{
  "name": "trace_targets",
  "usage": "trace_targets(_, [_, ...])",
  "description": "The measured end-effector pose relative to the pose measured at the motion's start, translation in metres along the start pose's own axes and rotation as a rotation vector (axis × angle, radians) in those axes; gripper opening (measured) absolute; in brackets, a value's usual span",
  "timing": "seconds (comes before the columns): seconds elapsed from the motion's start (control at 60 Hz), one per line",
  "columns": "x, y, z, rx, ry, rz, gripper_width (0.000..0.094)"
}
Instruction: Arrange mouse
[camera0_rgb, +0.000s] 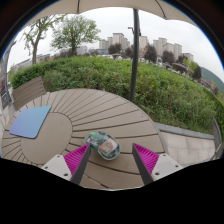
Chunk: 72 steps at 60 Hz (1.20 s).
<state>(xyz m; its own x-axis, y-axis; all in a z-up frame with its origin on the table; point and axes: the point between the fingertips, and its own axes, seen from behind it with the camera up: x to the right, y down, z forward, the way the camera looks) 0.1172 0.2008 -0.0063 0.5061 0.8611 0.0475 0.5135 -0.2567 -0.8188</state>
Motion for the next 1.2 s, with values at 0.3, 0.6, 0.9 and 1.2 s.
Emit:
trace_targets(0.3, [0.012, -0.022, 0.041, -0.03, -0.005, 0.007, 0.0852])
trace_targets(0.6, [0.01, -0.018, 0.05, -0.059, -0.019, 0.009, 0.0805])
trace_targets(0.9, [-0.006, -0.026, 0.045, -0.106, -0.068, -0.012, 0.0373])
trace_targets(1.2, [-0.155, -0.159, -0.016, 0.039, -0.239, -0.013, 0.0367])
